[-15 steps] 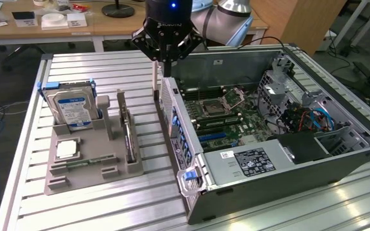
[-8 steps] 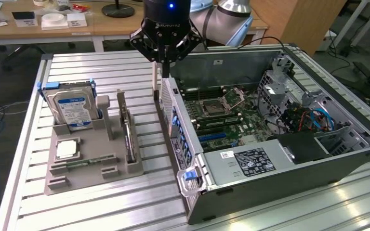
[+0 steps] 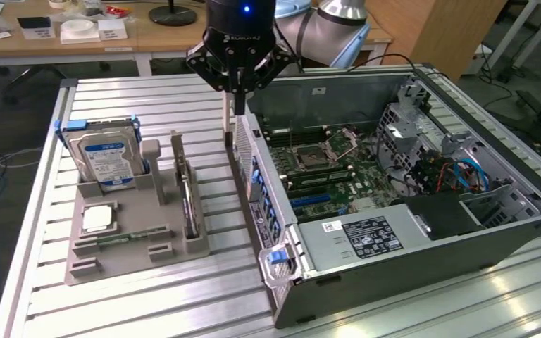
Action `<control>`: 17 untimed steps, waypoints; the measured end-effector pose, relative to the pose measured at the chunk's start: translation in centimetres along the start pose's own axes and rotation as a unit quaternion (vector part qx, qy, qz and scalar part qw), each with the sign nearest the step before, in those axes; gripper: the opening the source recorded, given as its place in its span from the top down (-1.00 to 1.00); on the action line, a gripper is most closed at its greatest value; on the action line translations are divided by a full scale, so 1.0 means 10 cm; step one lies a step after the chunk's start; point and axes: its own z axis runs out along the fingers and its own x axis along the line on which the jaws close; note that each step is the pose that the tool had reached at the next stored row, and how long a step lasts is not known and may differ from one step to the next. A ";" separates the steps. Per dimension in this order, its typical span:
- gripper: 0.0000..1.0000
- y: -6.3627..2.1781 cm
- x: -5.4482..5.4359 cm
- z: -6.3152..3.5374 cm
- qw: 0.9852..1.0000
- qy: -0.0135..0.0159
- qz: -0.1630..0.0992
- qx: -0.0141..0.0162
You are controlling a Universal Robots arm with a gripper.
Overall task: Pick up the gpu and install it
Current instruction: 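Reach for the gpu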
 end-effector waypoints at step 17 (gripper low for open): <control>0.79 -0.033 0.10 -0.003 1.000 0.000 0.000 0.000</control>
